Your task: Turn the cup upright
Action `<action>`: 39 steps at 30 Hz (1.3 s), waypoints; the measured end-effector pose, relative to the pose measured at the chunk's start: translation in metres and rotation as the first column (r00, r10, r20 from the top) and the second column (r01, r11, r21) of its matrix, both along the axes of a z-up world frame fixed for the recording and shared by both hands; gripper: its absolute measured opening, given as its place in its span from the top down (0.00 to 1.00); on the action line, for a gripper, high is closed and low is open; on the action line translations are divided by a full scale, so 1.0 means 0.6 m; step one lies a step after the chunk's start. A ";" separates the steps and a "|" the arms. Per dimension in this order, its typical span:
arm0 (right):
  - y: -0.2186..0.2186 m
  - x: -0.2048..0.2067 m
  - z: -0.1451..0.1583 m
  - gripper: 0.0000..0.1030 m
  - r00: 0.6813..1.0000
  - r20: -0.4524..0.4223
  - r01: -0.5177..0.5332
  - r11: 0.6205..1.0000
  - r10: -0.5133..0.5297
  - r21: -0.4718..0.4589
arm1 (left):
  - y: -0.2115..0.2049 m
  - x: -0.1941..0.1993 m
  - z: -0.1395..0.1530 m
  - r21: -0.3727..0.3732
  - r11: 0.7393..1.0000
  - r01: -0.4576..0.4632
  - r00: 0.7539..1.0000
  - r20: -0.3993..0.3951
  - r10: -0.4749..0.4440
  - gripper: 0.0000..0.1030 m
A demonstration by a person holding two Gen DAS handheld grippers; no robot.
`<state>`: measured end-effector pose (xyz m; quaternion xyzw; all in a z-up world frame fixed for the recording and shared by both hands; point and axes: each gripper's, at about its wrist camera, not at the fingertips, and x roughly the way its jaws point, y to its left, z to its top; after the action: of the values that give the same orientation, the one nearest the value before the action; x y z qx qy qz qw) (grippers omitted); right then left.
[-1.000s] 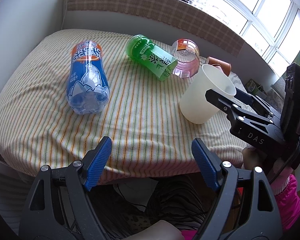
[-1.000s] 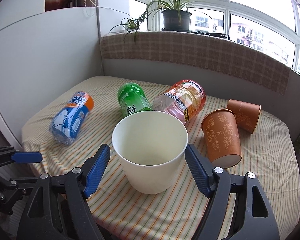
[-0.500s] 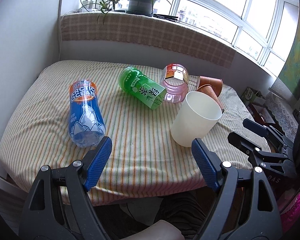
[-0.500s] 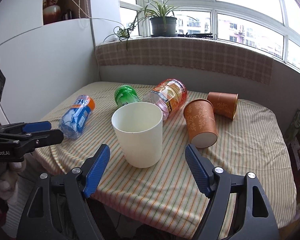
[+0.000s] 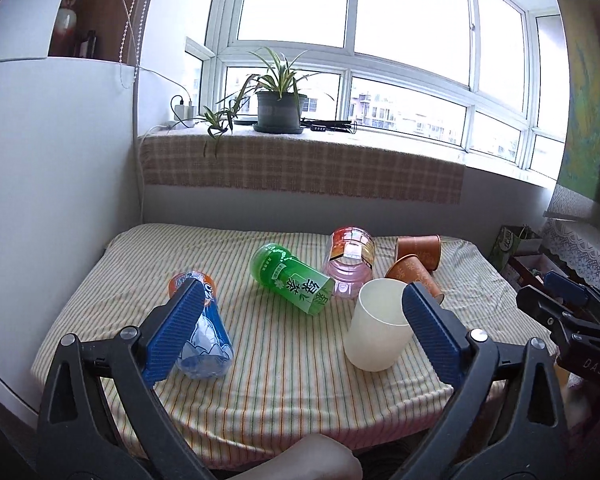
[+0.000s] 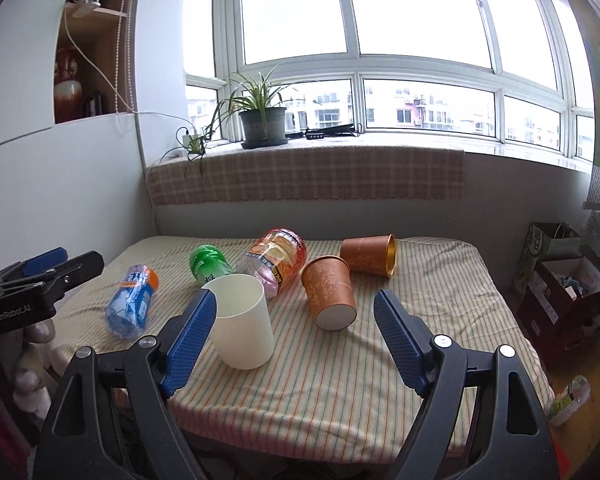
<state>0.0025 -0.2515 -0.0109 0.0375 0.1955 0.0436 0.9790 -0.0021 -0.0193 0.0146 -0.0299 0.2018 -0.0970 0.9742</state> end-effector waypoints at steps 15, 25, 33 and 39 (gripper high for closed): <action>0.002 -0.002 0.003 0.17 0.994 0.049 0.093 0.996 -0.093 -0.011 | 0.006 -0.011 0.011 0.032 0.998 -0.047 0.997 0.058 0.046 0.00; -0.004 -0.005 0.002 0.16 0.994 0.047 0.099 0.995 -0.099 -0.008 | 0.008 -0.010 0.009 0.020 0.998 -0.054 0.998 0.046 0.053 0.00; -0.004 -0.005 0.002 0.16 0.994 0.043 0.096 0.995 -0.096 -0.007 | 0.007 -0.009 0.009 0.018 0.998 -0.054 0.998 0.045 0.054 0.00; -0.004 -0.004 0.001 0.16 0.995 0.035 0.090 0.996 -0.090 -0.002 | 0.008 -0.009 0.009 0.017 0.998 -0.055 0.998 0.044 0.054 0.00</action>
<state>0.0000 -0.2541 -0.0106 0.0438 0.1768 -0.0003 0.9833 -0.0074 -0.0144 0.0201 -0.0243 0.1804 -0.0690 0.9809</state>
